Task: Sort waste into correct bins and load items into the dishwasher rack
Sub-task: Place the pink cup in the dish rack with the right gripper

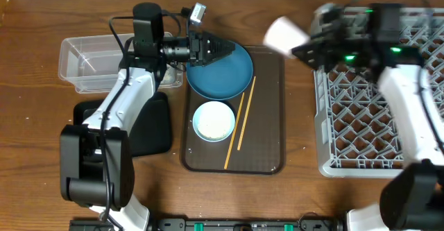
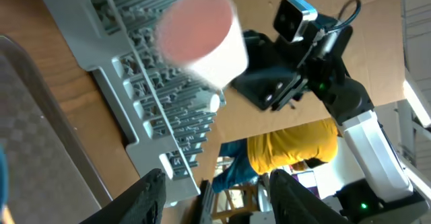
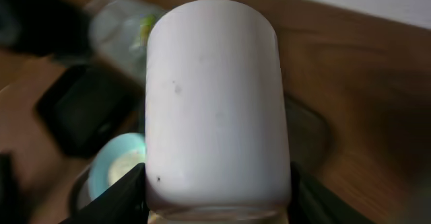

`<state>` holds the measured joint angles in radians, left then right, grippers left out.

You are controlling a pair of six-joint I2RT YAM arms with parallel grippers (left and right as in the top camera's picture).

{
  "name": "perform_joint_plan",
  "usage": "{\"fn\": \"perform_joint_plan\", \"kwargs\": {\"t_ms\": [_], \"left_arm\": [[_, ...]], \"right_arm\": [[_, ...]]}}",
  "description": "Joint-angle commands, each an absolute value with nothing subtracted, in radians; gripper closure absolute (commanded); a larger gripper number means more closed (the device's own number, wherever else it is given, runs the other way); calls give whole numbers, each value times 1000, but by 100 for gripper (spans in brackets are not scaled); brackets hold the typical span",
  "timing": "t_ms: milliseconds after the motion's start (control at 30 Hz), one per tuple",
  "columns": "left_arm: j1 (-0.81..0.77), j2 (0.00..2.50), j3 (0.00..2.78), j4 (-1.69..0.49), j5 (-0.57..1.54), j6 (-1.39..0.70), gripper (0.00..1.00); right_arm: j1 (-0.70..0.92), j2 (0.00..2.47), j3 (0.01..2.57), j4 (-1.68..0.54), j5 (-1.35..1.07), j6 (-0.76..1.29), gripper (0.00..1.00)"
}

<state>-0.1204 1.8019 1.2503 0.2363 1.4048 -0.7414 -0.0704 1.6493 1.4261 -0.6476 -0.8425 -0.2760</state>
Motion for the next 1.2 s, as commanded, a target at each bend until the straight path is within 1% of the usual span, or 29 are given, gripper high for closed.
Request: {"fn": "perform_joint_plan", "kwargs": {"t_ms": [0,67,167,300,400,433,600,733,867,1033,1167], "left_arm": [[-96,1797,1259,224,1344,-698,48],[-93,1797,1259,188,1292,-669,47],[-92,1797,1259,64,1162,-595,47],[-92,1791,1259,-178,906,-444,47],[-88,1767,1259,-325,765,-366,45],[-86,1753,1259,-365,717,-346,43],[-77,1621,1259,-555,437,-258,43],[-77,1499,1259,-649,252,-234,43],[-77,1407,1259,-697,159,-228,43],[-77,1378,1259,-707,155,-228,43],[-77,1378,1259,-710,155,-229,43]], "right_arm": [[-171,1554,1431,-657,-807,-197,87],[-230,1530,1431,-668,-783,-171,89],[-310,1504,1431,-698,-695,-130,90],[-398,1491,1435,-760,-585,-81,92],[-456,1491,1437,-812,-498,-21,93],[-472,1491,1439,-827,-472,-2,94],[-554,1491,1455,-888,-377,64,94],[-600,1492,1485,-942,-284,79,94],[-631,1512,1533,-992,-126,117,94],[-671,1589,1657,-1091,-6,127,94],[-712,1682,1757,-1163,30,127,93]]}}
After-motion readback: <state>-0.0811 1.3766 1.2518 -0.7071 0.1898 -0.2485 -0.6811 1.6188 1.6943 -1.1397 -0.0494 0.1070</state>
